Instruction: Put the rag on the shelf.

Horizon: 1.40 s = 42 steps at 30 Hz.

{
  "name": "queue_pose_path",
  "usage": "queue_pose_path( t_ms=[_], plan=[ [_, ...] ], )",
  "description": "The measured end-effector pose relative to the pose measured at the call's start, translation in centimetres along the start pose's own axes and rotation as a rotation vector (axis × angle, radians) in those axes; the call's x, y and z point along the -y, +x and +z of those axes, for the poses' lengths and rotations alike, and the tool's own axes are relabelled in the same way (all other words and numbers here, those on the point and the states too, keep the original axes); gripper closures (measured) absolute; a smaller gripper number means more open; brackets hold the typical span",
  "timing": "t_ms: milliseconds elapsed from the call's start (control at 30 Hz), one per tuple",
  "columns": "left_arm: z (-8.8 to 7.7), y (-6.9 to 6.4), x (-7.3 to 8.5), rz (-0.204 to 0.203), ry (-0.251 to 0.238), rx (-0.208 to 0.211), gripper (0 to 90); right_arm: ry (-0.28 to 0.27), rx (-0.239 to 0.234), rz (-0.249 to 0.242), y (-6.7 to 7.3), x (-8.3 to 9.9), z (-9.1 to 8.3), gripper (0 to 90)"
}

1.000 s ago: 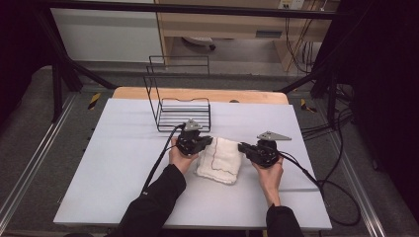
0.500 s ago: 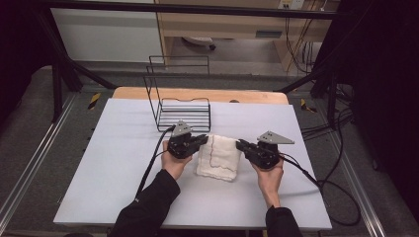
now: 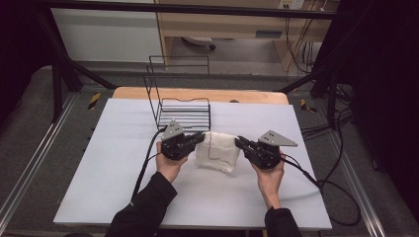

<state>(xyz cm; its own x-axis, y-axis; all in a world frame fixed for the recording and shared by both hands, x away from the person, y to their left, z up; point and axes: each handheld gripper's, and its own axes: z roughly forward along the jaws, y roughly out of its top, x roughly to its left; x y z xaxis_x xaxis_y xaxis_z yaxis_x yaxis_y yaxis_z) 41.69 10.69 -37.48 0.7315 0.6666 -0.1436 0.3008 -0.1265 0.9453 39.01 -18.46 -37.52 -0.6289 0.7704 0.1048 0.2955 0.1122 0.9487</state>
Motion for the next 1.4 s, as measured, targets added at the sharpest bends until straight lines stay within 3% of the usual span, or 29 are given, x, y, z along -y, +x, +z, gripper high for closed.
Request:
queue_pose_path(
  t_ms=[200, 800, 1400],
  plan=[
    [-1.2, -0.1, -0.6, -0.002, -0.051, -0.007, 84.9, -0.046, 0.000, -0.040, 1.0, -1.1, -0.4, 81.7],
    [-4.1, -0.2, -2.1, 0.012, -0.147, -0.028, 84.9, -0.133, 0.000, -0.094, 3.1, -3.4, -0.6, 81.7],
    [-6.7, 0.3, -4.5, 0.032, -0.233, -0.062, 84.9, -0.232, -0.012, -0.106, 4.6, -6.1, 0.1, 81.7]
  ],
)
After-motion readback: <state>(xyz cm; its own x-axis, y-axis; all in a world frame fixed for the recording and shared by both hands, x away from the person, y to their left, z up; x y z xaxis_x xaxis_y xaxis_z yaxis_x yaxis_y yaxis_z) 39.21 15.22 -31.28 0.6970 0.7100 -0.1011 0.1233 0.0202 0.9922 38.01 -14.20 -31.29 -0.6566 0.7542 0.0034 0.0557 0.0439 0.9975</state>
